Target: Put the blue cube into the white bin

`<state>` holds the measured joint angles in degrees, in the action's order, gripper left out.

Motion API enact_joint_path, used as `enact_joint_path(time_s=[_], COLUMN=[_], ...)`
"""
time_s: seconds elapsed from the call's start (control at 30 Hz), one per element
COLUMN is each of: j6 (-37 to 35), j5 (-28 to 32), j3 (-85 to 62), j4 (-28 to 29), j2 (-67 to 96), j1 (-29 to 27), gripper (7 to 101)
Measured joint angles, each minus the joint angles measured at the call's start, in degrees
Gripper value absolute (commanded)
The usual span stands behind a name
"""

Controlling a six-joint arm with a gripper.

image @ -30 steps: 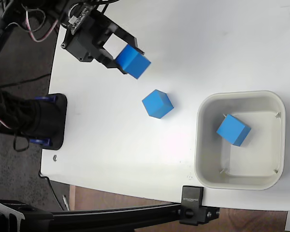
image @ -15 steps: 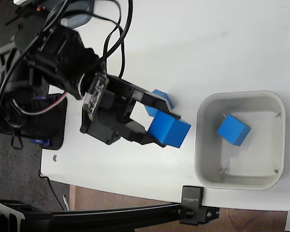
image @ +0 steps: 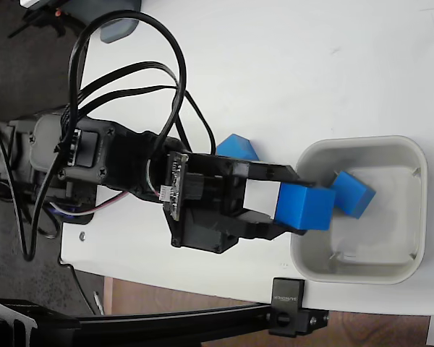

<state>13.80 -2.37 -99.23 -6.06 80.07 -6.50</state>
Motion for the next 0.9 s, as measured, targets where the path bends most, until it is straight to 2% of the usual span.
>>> enact_joint_path(time_s=[0.17,0.3,0.37,0.5,0.63,0.9], j6=[0.62,-0.09,-2.37,-6.06,-5.98,-6.24], j5=[4.13,5.98,7.91,8.61,7.47,5.19], j3=[0.26,-1.93,-3.25,-8.53,-23.99,-57.39], j4=[3.60,2.64,-1.32,-15.03,-20.48,-30.67], j2=[-1.23,-0.70,1.14,11.16,28.92,72.86], j1=[-0.97,-1.41,-1.23,0.62,2.46,2.55], gripper=[100.0,100.0,100.0,100.0,100.0,100.0])
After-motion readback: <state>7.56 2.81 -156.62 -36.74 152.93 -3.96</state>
